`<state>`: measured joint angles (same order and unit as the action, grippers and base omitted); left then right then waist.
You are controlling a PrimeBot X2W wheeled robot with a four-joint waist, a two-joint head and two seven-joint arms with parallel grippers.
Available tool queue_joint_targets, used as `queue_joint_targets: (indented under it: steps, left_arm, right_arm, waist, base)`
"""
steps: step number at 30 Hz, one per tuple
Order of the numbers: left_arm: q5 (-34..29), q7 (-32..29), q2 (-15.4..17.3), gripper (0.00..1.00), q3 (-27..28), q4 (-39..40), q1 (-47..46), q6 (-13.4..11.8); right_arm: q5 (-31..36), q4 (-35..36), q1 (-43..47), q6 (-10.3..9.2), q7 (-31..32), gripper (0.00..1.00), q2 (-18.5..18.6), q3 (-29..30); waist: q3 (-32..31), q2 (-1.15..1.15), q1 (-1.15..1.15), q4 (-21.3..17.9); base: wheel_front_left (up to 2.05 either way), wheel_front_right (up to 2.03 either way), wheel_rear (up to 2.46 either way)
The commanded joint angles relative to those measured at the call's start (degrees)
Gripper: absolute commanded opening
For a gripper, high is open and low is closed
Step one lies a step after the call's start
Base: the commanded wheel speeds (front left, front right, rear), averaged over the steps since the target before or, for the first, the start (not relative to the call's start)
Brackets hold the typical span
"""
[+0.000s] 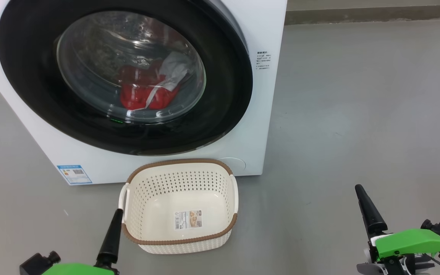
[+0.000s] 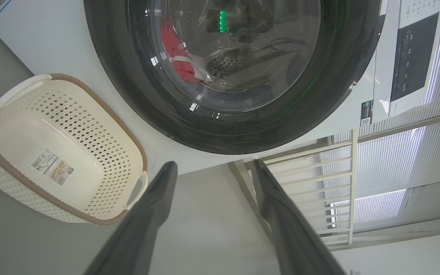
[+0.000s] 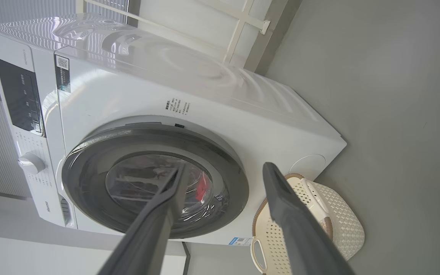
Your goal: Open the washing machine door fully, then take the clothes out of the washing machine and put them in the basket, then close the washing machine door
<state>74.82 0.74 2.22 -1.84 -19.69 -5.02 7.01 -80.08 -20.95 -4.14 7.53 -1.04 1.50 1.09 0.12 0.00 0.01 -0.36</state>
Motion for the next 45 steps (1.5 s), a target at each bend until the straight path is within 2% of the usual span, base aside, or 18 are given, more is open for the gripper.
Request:
queue_joint_targets:
  steps: [1,11,28,45]
  left_arm:
    - [-2.74,0.86,0.24,1.0,0.81,1.73,-2.81,0.17]
    - [-12.07,2.4,0.18,1.0,0.37,1.27,-3.88,-0.18]
    - [-29.36,5.29,0.27,1.0,-0.4,1.73,-5.41,-2.78]
    - [-41.67,8.17,0.39,1.0,-1.57,2.11,-7.02,-4.87]
  right_arm:
    - [2.49,1.23,-3.73,-0.02,-0.7,1.0,0.52,-0.55]
    - [11.12,0.95,-4.7,-0.02,-2.22,1.0,0.38,-0.46]
    - [27.3,1.62,-6.26,-0.02,-5.08,1.0,0.56,-1.41]
    - [41.17,1.65,-7.95,-0.03,-7.94,1.0,0.82,-1.84]
  waist:
    - [0.01,0.0,0.0,-0.03]
    - [0.01,0.0,0.0,-0.05]
    - [-0.13,0.0,0.0,-0.34]
    - [-0.18,0.0,0.0,-0.36]
  base:
    - [0.0,0.0,0.0]
    - [0.0,0.0,0.0]
    - [0.0,0.0,0.0]
    - [0.0,0.0,0.0]
